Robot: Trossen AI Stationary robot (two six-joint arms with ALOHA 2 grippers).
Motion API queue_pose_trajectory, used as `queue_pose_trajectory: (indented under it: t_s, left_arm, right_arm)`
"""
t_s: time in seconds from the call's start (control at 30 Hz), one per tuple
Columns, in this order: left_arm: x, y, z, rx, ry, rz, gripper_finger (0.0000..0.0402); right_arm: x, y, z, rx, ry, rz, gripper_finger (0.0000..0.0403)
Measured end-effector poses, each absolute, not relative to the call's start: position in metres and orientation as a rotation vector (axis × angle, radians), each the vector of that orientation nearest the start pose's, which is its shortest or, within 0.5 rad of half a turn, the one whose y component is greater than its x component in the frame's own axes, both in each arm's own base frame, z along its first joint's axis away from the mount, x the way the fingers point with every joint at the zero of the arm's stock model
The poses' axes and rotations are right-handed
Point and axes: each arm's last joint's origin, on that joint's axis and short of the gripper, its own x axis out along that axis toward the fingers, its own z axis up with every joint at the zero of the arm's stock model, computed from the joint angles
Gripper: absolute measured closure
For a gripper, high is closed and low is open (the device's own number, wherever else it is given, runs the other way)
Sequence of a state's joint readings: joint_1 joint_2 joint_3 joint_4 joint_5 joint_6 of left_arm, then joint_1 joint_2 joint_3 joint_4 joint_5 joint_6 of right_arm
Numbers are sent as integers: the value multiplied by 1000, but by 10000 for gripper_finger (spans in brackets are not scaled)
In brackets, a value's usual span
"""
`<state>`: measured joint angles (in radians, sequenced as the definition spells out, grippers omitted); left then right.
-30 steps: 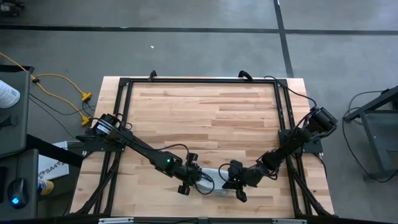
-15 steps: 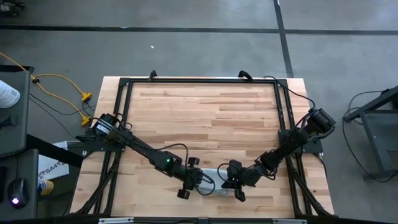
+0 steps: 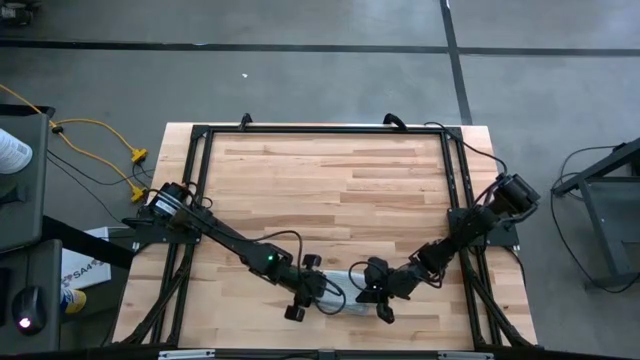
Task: Fold microfiber towels
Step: Fold the gray towel on the table, then return to Home Position
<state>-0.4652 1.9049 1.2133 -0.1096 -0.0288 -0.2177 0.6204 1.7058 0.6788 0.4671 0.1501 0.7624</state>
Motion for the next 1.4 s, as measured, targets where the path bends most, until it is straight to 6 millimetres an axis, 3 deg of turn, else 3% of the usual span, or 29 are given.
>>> queue_pose_trajectory:
  t_s: [0.33,0.8,1.03,1.23,1.4]
  left_arm:
    - [357,-183,177,-13,805,-351,259]
    - [361,-190,189,14,768,-375,259]
    - [359,-184,194,200,743,-289,259]
    - [354,-163,231,228,669,-184,259]
    - [342,-152,256,255,641,-170,259]
  right_arm:
    - [265,181,113,577,724,266,401]
    - [253,205,116,595,667,333,401]
    - [263,195,131,494,513,290,401]
    - [266,184,157,391,377,227,401]
    - [257,177,185,299,335,235,401]
